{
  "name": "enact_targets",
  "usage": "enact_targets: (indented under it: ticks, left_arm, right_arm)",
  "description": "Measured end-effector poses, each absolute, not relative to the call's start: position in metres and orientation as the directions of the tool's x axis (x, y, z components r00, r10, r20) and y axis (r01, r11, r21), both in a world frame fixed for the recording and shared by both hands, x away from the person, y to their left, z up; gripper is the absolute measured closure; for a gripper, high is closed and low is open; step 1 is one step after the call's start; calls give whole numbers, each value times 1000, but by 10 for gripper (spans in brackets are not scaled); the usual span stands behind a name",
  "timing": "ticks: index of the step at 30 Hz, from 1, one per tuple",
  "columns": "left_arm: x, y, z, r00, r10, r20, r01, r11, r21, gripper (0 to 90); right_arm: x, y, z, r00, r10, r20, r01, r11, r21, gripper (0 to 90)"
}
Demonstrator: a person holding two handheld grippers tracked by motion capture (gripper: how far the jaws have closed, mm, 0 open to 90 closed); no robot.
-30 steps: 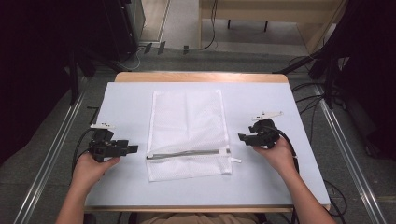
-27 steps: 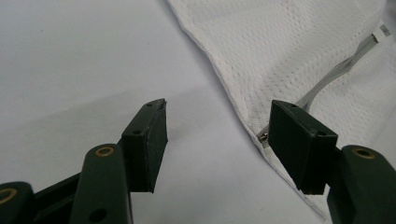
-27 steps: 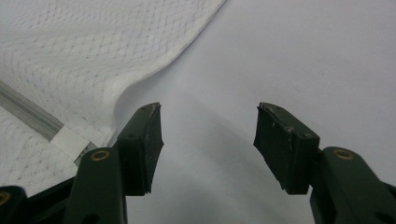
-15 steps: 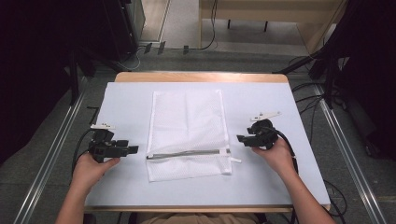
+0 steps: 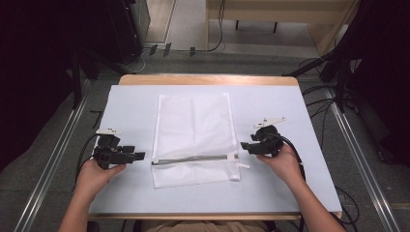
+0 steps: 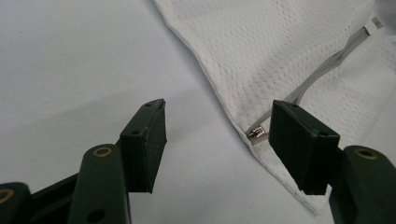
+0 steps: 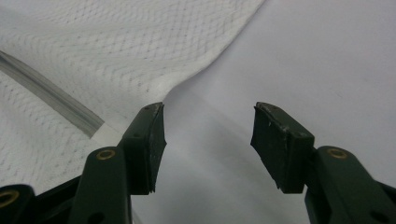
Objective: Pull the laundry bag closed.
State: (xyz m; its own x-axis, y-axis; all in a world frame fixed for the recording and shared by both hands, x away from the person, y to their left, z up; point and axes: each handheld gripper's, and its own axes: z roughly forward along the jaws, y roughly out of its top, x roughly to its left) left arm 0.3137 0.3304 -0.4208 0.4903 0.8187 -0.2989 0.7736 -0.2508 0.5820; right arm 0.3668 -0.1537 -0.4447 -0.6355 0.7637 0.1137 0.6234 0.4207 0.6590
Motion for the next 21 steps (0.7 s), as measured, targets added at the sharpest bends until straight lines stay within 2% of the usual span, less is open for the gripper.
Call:
enact_targets:
  ticks: [21]
  left_arm:
    - [309,331,-426,483,821,-306,777,-241,581,384]
  right_arm:
    - [354,-128,-440,-691,715,107,581,462,670,463]
